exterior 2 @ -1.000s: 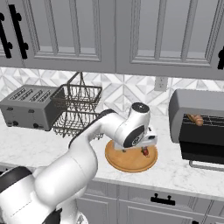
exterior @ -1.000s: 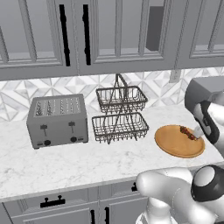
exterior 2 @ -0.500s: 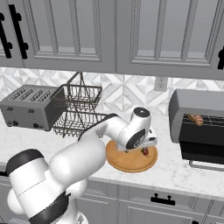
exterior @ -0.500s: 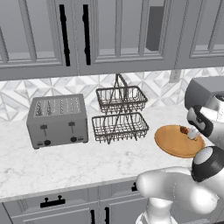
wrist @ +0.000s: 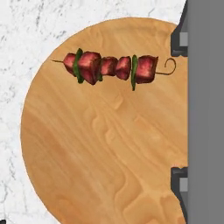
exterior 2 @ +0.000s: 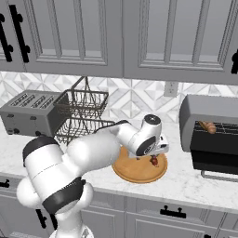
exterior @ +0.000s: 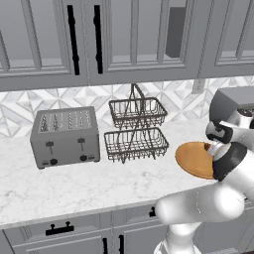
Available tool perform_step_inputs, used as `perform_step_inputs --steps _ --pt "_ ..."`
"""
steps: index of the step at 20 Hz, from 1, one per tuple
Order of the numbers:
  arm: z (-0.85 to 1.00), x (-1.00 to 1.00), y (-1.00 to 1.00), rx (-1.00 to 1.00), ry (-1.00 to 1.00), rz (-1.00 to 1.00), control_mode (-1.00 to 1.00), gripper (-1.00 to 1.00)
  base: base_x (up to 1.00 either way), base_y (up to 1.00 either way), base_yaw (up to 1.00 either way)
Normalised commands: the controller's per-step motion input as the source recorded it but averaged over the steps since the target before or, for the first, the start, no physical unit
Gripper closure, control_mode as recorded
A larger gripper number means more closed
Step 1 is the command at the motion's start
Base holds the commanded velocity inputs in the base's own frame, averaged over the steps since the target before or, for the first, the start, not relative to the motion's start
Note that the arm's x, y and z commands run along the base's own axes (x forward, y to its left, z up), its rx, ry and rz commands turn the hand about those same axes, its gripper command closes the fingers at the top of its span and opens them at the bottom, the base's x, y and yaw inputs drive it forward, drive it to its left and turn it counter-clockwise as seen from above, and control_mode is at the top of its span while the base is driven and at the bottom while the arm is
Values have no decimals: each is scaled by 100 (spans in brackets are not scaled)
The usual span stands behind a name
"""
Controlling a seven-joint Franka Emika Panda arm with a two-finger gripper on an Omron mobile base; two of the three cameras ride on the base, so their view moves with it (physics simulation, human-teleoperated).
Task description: Pick up the kebab skewer and baguette bread, and place them inside the toaster oven. Close the toaster oven door and start by setting the timer.
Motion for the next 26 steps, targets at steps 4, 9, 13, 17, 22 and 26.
perform_step_inputs --steps 4,9,13,17,22,26 --pt "-26 16 -32 0 0 0 -100 -100 0 0 0" --pt "-30 7 -17 0 0 0 -100 -100 0 0 0" --pt "-19 14 -6 0 0 0 -100 -100 0 0 0" --pt "-20 16 -3 0 0 0 -100 -100 0 0 0" --pt "-16 13 -14 0 0 0 -100 -100 0 0 0" --pt "-12 23 -6 0 0 0 -100 -100 0 0 0"
